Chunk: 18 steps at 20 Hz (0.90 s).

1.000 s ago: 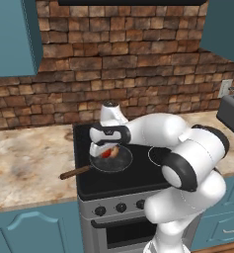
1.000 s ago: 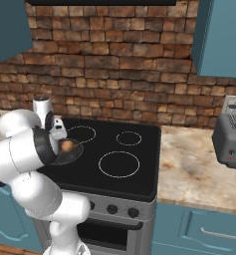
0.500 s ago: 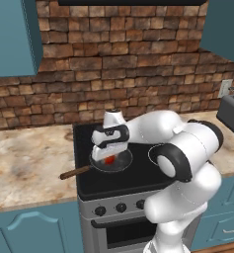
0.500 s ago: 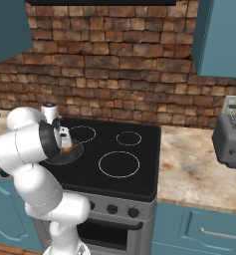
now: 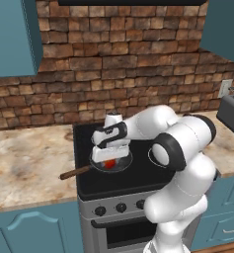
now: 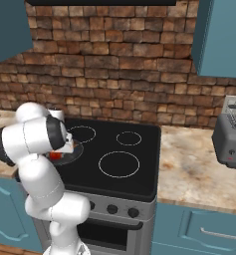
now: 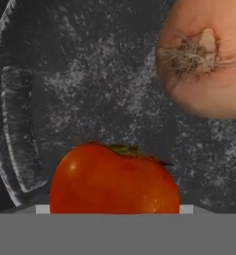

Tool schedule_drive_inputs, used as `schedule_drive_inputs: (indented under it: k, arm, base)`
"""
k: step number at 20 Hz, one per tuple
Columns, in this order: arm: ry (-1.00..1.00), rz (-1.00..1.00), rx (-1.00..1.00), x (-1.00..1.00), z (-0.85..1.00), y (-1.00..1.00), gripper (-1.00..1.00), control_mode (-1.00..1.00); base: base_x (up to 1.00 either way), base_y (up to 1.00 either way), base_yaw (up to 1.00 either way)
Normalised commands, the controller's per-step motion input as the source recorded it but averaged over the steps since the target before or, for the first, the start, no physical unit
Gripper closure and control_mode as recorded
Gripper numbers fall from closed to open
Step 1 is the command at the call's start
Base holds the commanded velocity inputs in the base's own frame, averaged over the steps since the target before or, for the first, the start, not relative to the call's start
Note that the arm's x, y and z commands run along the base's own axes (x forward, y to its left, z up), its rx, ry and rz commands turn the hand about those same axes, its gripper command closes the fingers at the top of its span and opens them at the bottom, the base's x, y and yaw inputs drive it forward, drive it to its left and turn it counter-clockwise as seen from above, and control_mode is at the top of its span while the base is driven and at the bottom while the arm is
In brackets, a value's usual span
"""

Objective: Place the pan on the front left burner on the stove. Then place the tomato and the onion in the pan and turn on the front left burner.

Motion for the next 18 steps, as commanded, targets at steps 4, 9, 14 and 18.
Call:
schedule_drive_inputs:
  k: [4, 9, 14, 18]
  arm:
    - [0.07, -0.12, 0.0, 0.17, -0.22, 0.0, -1.0, -1.0]
    - [0.02, -0.11, -0.02, -0.02, -0.06, 0.0, -1.0, -1.0]
    - [-0.02, -0.14, -0.08, -0.12, 0.1, 0.0, -1.0, -1.0]
    - [-0.05, -0.12, -0.06, -0.19, 0.33, 0.0, -1.0, -1.0]
  base:
    - [0.0, 0.0, 0.0]
    - [0.0, 0.0, 0.0]
    - [0.0, 0.0, 0.0]
    - [0.0, 0.0, 0.0]
